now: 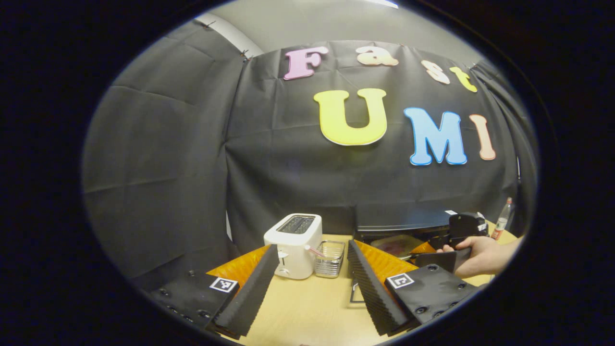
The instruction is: Open the electric oven with the left hand, put the food in, and close the electric oven.
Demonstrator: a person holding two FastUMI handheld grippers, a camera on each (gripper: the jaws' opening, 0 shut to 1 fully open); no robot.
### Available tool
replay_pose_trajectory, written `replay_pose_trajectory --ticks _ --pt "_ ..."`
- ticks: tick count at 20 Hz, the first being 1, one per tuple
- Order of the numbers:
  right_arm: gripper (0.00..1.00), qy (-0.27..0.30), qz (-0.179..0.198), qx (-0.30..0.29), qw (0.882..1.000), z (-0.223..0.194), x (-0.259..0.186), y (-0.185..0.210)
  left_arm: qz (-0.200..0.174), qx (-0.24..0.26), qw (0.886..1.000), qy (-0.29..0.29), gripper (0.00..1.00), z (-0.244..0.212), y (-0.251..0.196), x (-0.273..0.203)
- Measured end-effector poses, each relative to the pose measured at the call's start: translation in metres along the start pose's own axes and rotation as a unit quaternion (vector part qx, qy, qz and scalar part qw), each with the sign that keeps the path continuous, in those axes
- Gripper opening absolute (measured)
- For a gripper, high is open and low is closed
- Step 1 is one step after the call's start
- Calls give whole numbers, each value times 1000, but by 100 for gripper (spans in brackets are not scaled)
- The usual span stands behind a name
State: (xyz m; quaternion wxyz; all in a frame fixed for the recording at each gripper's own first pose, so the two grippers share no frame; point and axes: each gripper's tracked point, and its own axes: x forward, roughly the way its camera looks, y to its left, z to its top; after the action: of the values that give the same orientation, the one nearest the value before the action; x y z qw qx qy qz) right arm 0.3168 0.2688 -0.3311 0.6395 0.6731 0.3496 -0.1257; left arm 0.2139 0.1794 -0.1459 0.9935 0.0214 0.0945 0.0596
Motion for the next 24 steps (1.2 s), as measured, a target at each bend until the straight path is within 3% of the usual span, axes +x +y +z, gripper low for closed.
replay_pose_trajectory --ticks 1,3,6,10,14,19,24 --pt "12 5 10 -3 1000 -3 -3 4 1 0 1000 0 100 1 -1 0" --pt "36 14 17 -16 1000 -6 -11 5 1 1 1000 -4 98 2 -4 1" --pt "97 29 21 -41 999 -6 -26 5 -5 2 1000 -10 97 7 -12 -2" --pt "97 42 36 -105 993 -8 -53 9 -10 -10 1000 -10 97 9 -24 -8" --pt "97 64 78 -202 974 -11 -99 20 -31 -17 999 -3 97 0 -46 -14" --pt "97 43 108 -355 927 4 -159 16 -65 -27 997 24 97 -31 -92 -27" --pt "97 -6 114 -468 876 40 -208 4 -96 -20 993 59 100 -68 -129 -34"
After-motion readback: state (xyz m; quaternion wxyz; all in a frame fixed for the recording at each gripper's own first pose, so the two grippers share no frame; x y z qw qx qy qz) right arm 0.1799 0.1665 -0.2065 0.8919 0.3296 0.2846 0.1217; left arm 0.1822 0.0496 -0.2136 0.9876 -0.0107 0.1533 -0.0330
